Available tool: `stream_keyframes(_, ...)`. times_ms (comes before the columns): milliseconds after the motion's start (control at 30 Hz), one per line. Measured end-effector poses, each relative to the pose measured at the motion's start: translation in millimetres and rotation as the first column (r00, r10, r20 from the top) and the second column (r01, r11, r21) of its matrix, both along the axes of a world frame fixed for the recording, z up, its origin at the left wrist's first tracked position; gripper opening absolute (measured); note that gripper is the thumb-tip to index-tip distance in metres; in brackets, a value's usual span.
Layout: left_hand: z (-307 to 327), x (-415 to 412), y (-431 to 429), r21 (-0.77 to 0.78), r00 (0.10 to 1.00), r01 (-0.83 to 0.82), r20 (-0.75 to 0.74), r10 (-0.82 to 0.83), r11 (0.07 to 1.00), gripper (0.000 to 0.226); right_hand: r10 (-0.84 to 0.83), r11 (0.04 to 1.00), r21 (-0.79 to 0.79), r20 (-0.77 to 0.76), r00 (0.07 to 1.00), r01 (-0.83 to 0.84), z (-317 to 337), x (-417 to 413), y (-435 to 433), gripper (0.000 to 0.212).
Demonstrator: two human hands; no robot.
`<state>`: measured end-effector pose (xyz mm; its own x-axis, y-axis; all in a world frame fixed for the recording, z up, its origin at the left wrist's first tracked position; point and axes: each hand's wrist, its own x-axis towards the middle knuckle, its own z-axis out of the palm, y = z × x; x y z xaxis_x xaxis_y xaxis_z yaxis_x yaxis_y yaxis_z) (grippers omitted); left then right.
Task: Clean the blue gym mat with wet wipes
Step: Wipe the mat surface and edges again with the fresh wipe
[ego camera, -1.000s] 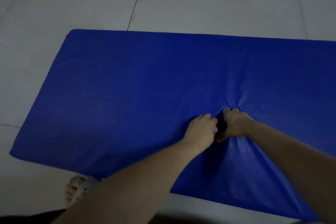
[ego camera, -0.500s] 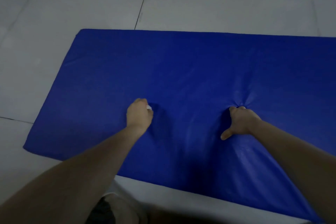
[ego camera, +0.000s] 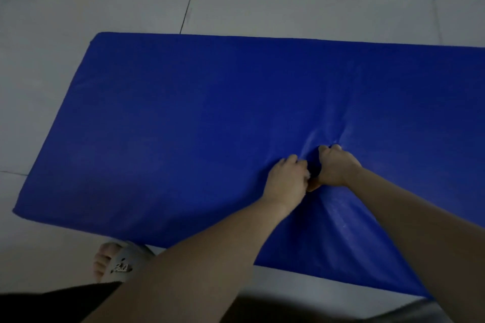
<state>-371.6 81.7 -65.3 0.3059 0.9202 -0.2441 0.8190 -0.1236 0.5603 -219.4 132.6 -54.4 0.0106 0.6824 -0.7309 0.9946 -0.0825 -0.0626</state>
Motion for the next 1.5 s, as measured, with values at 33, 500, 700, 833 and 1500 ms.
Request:
stream_keyframes(33, 1, -9, 3, 0.024, 0.998, 0.031, -0.063, -0.029, 0.999, 0.017, -0.037, 0.999, 0.014, -0.014, 0.999, 0.038, 2, 0, -5, 0.108)
stream_keyframes(500, -1, -151, 16, 0.035, 0.734, -0.655, -0.211, 0.646, 0.755, 0.023, -0.248, 0.969, 0.002, 0.048, 0.968, 0.248, -4, -19, -45, 0.118)
stream_keyframes(700, -1, -40, -8, -0.016, 0.896, -0.442, -0.049, 0.441, 0.897, 0.014, -0.244, 0.97, 0.029, 0.034, 0.969, 0.243, -6, -18, -44, 0.105)
stream_keyframes(833, -2, 4, -20, -0.001, 0.983, -0.184, 0.004, 0.184, 0.983, 0.019, -0.238, 0.967, 0.102, 0.018, 0.971, 0.235, -14, -17, -42, 0.064)
stream_keyframes(1500, 7, -159, 8, -0.005, 0.912, -0.354, -0.225, 0.344, 0.935, 0.018, -0.263, 0.965, -0.001, 0.012, 0.965, 0.263, -1, -19, -41, 0.116)
